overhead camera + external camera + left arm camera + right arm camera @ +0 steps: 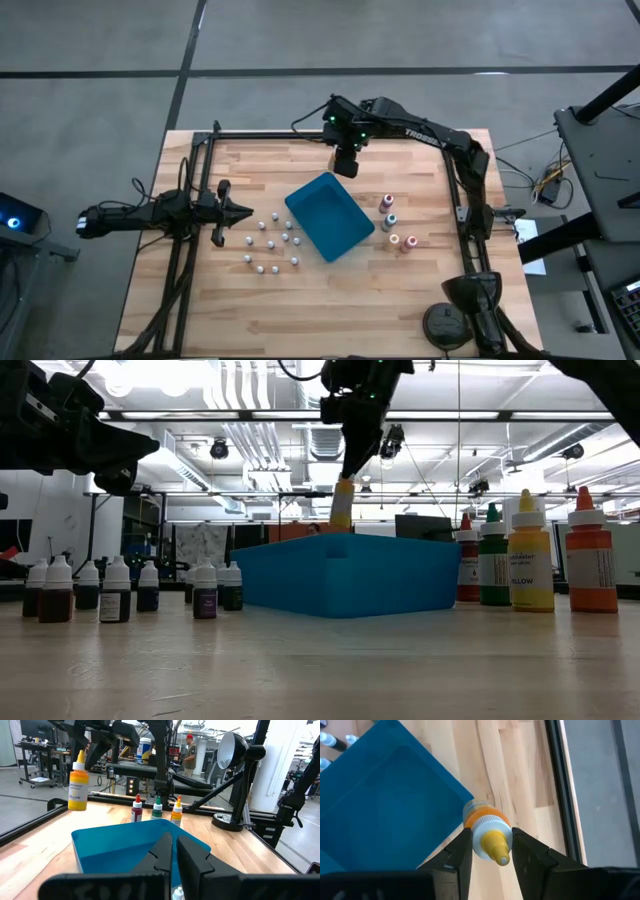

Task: Pick & Place food coloring
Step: Put the yellow food coloring bottle into the blue bin

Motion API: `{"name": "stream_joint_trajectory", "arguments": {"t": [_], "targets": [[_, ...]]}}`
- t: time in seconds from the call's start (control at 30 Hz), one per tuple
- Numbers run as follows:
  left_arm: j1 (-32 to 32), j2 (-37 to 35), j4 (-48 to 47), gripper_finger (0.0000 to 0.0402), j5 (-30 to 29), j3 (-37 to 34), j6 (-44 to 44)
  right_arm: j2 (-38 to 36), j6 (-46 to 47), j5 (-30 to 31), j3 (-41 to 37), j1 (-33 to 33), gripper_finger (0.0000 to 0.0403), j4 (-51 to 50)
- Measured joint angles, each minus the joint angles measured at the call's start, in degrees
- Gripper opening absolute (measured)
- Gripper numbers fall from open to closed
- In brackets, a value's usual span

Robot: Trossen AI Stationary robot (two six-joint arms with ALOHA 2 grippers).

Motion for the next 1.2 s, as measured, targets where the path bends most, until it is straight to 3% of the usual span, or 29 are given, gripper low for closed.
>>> {"name": "stream_joint_trajectory", "arguments": {"t": [0.33,1.2], "targets": [[0.0,0.0,0.0,0.0,0.0,0.0,0.0,4.8,0.0,-0.2,6.0,2.0,0.0105,-0.4],[0.0,0.0,0.0,0.0,0.0,0.0,0.0,5.0,-0.1,-0.1,4.8,3.1,0.0107,-1.0]]}}
